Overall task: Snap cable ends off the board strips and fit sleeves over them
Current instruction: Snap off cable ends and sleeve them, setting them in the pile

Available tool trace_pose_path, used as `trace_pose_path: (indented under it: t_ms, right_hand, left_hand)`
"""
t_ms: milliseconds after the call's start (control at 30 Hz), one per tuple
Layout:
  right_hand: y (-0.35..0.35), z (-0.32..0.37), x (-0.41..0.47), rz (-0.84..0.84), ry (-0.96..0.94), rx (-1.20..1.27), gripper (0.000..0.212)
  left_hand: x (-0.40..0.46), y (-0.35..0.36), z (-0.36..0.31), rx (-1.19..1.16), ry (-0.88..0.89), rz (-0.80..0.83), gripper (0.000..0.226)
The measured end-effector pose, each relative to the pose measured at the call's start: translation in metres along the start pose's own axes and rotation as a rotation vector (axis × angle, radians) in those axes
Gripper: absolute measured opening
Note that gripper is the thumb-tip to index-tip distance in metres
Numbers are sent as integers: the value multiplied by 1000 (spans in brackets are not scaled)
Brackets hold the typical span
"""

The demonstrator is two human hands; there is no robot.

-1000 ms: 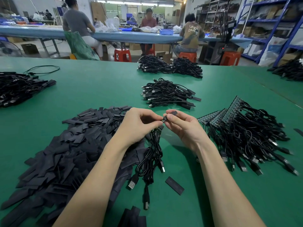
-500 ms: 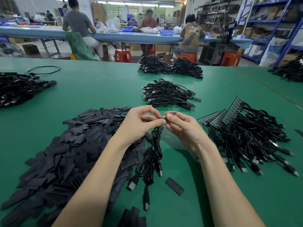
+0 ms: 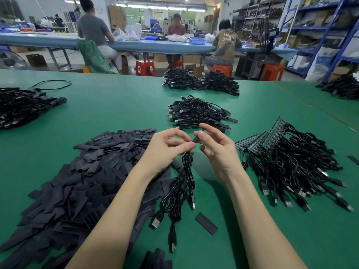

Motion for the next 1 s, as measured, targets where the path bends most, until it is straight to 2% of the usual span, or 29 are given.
trace_pose_path:
  t_ms: [167, 500, 700, 1000]
  right_hand:
    - [-1, 0, 2, 12, -13, -14, 26]
    - [-2, 9, 4, 12, -185, -201, 25]
    - [-7, 1, 5, -74, -129, -86, 24]
    - [-8, -6, 7, -97, -24, 79, 22]
  left_hand:
    - [0, 0, 2, 2, -1, 16, 14]
    - [1, -3, 6, -5, 4, -4, 15]
    - [1, 0, 7, 0, 14, -19, 15]
    - [0, -1, 9, 7, 7, -18, 14]
Point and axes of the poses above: each hand's wrist, its own x-axis towards the middle knuckle, its own y-axis out of the palm, z = x × y, the point moved 5 cm from there along x, towards the middle knuckle, and after that the axes turned 2 degrees about -x, right-handed, at the moved point
